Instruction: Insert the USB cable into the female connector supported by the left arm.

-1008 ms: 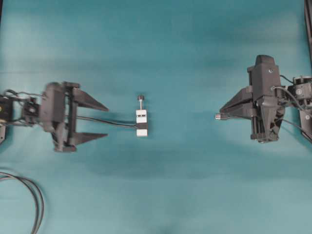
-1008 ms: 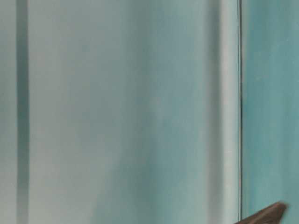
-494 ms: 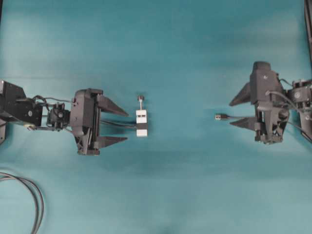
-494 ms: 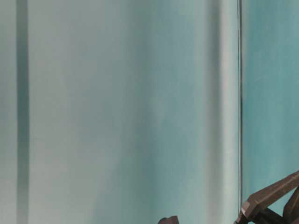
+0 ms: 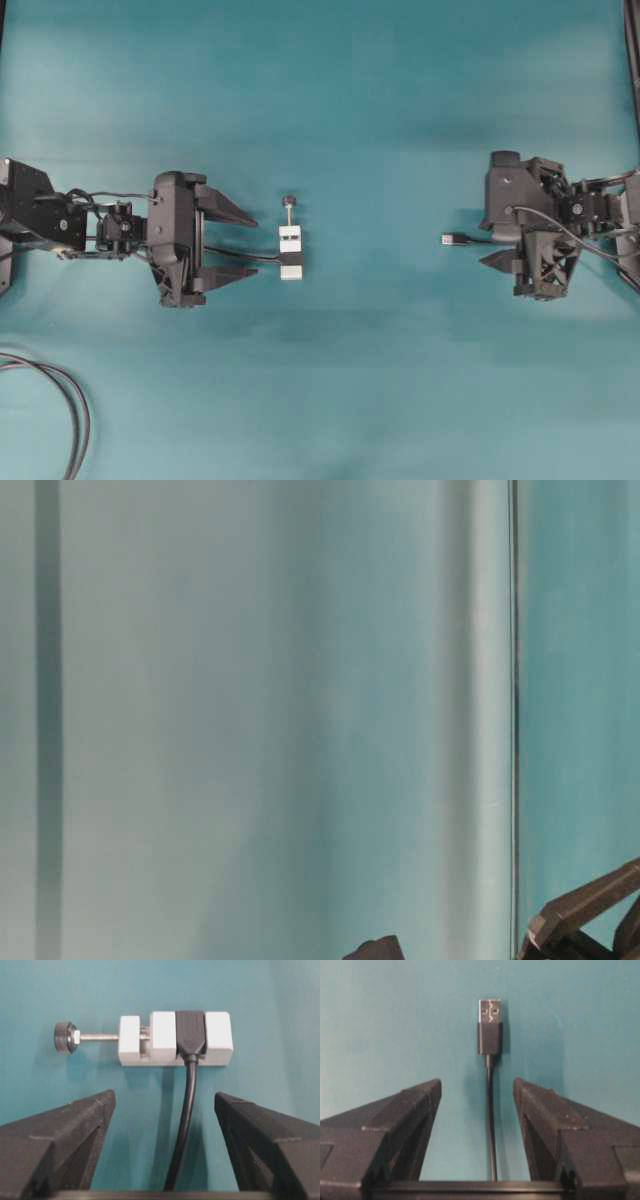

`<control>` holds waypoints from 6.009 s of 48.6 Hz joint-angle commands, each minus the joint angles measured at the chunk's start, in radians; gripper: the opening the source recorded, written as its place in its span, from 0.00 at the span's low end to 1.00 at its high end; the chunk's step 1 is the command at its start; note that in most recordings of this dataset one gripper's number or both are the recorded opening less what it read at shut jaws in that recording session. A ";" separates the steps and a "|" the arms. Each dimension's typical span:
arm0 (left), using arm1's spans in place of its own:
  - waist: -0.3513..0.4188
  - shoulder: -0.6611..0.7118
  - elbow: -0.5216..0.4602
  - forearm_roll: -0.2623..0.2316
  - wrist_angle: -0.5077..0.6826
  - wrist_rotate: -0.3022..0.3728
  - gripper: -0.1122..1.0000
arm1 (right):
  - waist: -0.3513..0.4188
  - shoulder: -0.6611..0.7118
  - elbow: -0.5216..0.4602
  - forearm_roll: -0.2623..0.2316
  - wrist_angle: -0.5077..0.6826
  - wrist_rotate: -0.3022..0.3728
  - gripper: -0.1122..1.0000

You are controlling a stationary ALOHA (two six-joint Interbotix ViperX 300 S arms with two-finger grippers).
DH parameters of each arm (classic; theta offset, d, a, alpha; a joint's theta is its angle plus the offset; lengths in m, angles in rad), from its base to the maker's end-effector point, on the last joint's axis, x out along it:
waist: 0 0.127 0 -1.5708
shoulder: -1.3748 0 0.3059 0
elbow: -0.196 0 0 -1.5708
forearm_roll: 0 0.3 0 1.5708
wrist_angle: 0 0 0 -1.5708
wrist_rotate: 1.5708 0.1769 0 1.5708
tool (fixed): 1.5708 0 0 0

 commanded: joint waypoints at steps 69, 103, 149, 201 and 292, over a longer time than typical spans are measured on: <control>-0.037 -0.012 -0.037 -0.002 0.029 -0.031 0.90 | -0.037 0.117 -0.103 -0.002 0.158 -0.002 0.47; -0.038 -0.015 -0.040 -0.002 0.029 -0.032 0.90 | -0.040 0.049 -0.110 -0.002 0.109 0.000 0.47; -0.038 -0.012 -0.038 -0.002 0.063 -0.028 0.90 | -0.014 0.143 -0.164 -0.143 0.161 0.055 0.63; -0.038 -0.012 -0.046 -0.002 0.072 -0.029 0.90 | 0.075 0.195 -0.184 -0.143 0.166 0.133 0.35; 0.015 0.077 -0.115 -0.002 0.061 -0.023 0.90 | 0.080 0.416 -0.653 -0.302 0.279 0.083 0.27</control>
